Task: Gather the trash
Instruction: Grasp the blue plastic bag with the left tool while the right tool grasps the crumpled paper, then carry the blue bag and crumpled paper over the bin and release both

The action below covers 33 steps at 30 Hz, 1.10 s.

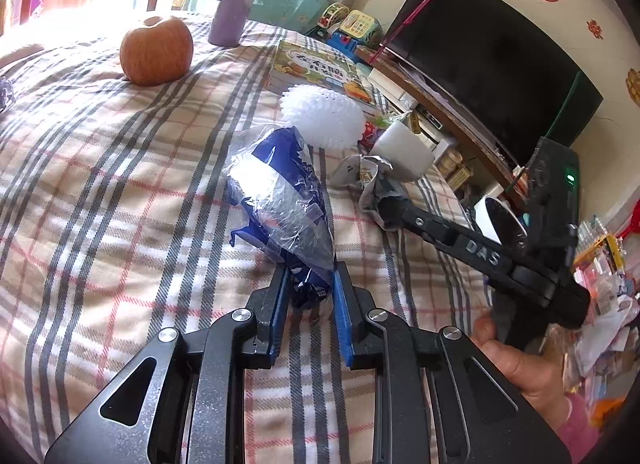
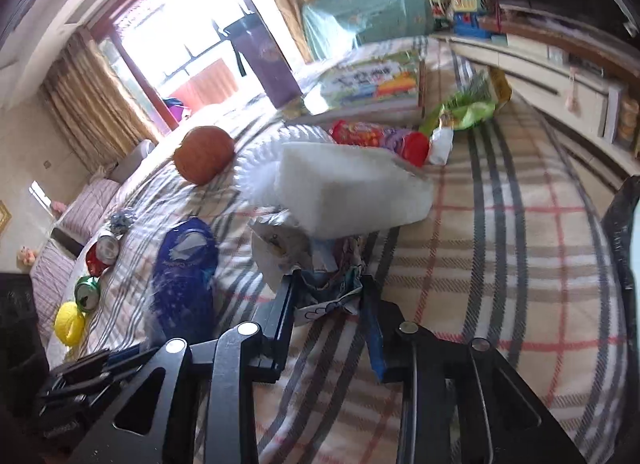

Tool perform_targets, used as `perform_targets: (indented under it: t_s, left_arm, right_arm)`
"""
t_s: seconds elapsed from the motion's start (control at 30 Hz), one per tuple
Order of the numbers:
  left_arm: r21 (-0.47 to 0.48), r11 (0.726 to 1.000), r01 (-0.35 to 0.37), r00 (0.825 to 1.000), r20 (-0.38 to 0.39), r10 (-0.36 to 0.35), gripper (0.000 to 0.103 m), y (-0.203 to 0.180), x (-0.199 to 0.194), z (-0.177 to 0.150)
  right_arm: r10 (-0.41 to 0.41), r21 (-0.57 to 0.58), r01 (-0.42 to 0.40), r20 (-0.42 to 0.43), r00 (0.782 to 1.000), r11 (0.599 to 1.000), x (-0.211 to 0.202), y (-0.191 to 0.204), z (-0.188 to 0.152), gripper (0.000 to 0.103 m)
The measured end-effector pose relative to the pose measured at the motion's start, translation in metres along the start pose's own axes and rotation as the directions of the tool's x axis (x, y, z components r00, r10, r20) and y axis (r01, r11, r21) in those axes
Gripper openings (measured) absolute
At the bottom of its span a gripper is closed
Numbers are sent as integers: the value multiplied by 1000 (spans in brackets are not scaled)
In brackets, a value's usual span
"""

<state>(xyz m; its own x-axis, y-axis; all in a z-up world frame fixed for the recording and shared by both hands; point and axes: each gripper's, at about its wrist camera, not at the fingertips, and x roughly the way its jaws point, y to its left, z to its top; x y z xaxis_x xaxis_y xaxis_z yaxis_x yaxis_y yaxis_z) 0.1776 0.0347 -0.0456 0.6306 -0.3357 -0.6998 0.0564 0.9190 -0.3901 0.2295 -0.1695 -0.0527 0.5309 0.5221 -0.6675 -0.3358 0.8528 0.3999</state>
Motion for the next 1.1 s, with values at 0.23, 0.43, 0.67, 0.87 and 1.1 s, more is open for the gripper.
perform_targets:
  t_s: [0.23, 0.43, 0.67, 0.87, 1.1]
  left_arm:
    - [41, 998, 44, 999, -15, -44, 19, -25, -1, -10]
    - [99, 991, 89, 996, -35, -86, 19, -55, -1, -19]
    - [142, 982, 128, 991, -65, -120, 19, -84, 3, -27]
    - [175, 972, 156, 986, -92, -142, 19, -108, 8, -31]
    - [236, 952, 196, 978, -118, -172, 19, -142, 15, -34]
  right_arm:
    - [-4, 11, 4, 3, 1000, 1000, -35, -13, -26, 30]
    - [-30, 63, 29, 23, 999, 998, -70, -35, -41, 30]
    - [-68, 93, 63, 56, 996, 994, -103, -52, -58, 30]
    - [-112, 145, 98, 92, 989, 985, -126, -73, -65, 30]
    - [-154, 182, 128, 138, 978, 975, -154, -93, -67, 30]
